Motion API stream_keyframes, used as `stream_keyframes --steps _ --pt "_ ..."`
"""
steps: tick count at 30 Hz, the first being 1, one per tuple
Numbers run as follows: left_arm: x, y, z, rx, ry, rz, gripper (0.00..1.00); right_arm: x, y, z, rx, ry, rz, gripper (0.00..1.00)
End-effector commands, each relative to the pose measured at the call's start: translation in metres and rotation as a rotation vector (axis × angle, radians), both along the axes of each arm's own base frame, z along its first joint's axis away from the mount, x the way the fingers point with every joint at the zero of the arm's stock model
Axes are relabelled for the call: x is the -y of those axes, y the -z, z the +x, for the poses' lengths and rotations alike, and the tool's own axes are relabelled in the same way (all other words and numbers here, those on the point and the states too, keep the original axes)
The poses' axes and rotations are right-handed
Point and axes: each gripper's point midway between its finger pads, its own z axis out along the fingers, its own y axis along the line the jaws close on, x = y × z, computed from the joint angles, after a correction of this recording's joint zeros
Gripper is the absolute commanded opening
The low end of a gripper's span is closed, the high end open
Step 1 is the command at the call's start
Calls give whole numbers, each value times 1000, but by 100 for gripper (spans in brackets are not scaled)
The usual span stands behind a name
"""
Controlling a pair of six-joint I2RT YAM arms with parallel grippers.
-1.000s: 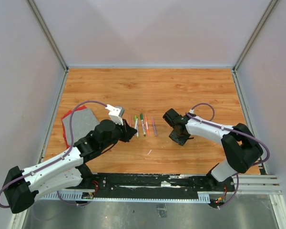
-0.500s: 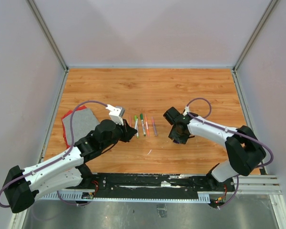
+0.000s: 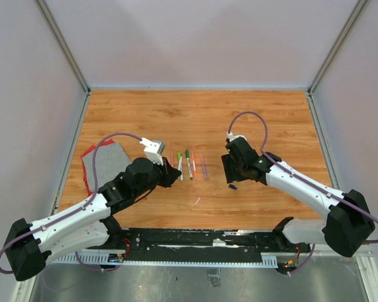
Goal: Insert the pens into the pen caps
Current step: Insert the pen cap onto the pen.
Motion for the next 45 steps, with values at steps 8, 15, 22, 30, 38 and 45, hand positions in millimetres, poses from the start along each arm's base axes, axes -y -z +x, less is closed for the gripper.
stream_keyframes --steps 8,15,22,30,38,45 --pt "1 -8 4 24 -8 -30 1 -2 10 -4 -81 -375 -156 60" --pt "1 -8 3 23 -7 -30 1 -14 26 -8 -187 -469 -136 58" --pt "0 -9 3 23 -7 -26 0 -20 38 -6 -249 -507 -128 56" --pt "-1 -9 3 25 -10 -19 0 -12 54 -4 -311 -509 -191 53" --pt "0 -9 4 23 -4 -11 1 -2 66 -5 -375 -508 -189 49" --pt "1 -9 4 23 -2 -11 1 1 72 -9 -411 -518 -196 42"
